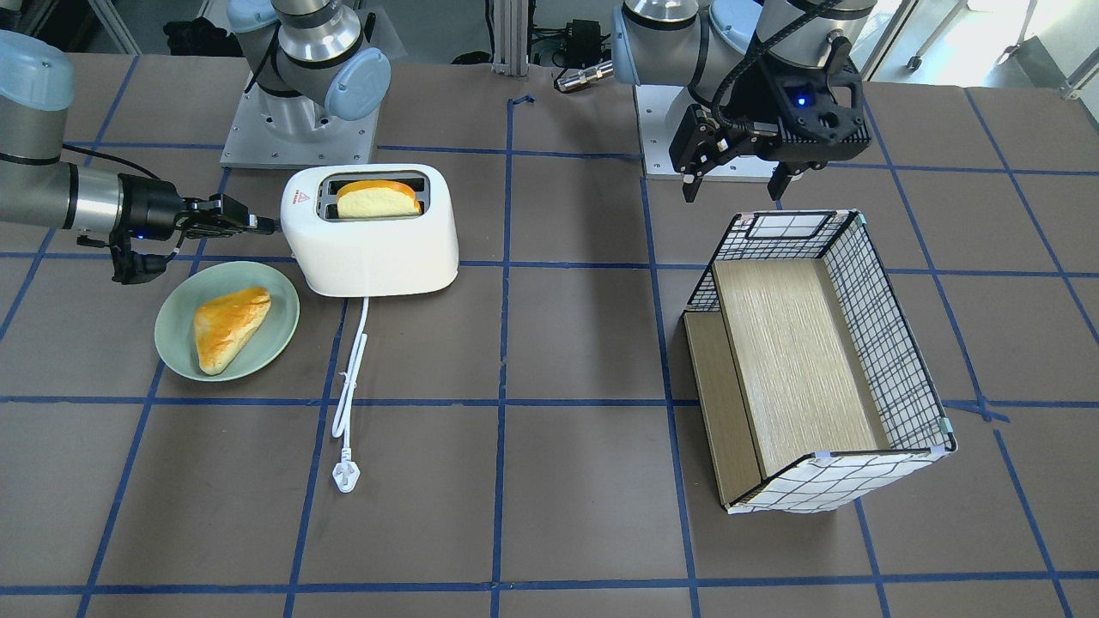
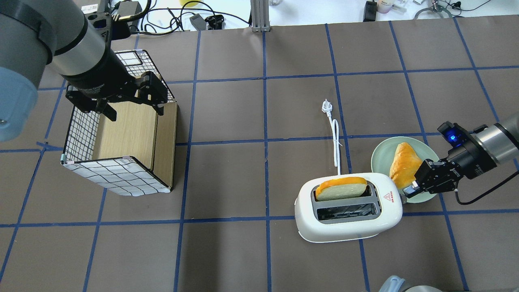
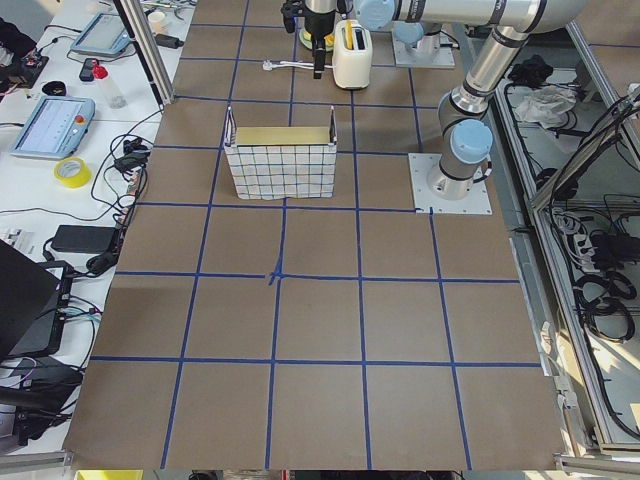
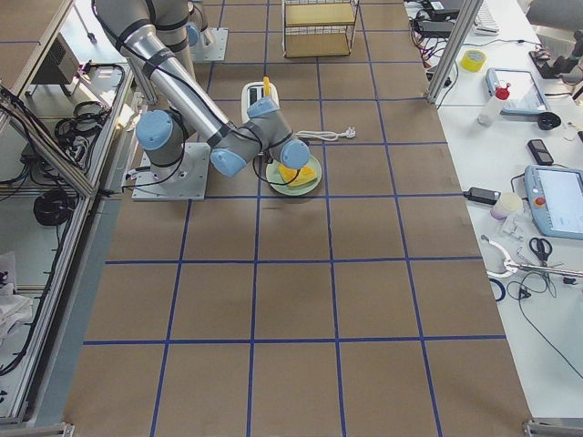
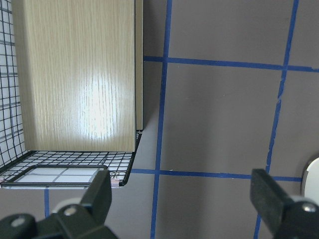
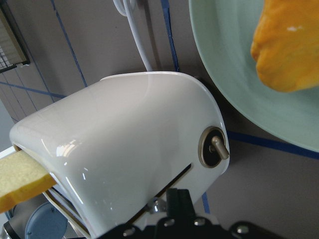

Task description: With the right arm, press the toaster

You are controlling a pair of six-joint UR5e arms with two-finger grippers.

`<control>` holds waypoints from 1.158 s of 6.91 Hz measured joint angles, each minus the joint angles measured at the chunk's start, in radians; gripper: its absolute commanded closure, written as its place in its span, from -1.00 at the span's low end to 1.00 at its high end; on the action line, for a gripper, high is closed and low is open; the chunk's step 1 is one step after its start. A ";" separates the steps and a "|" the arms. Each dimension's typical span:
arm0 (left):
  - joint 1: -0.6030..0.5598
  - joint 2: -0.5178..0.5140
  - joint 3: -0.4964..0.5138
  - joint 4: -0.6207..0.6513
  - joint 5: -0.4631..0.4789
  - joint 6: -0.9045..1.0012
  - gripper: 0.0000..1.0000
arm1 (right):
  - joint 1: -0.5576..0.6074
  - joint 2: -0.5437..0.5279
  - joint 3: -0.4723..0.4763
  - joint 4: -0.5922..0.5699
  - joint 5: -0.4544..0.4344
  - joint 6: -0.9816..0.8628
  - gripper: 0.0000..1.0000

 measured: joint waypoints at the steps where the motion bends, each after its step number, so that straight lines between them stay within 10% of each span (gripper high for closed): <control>1: 0.000 0.000 0.000 0.000 0.000 0.000 -1.00 | 0.000 -0.009 -0.031 0.008 -0.002 0.030 -0.52; 2: 0.000 0.000 0.000 0.000 0.000 0.000 -1.00 | 0.000 -0.021 -0.062 0.010 -0.003 0.080 -1.00; 8: 0.000 0.000 -0.001 0.000 0.000 0.000 -1.00 | 0.047 -0.075 -0.302 -0.001 -0.177 0.338 -1.00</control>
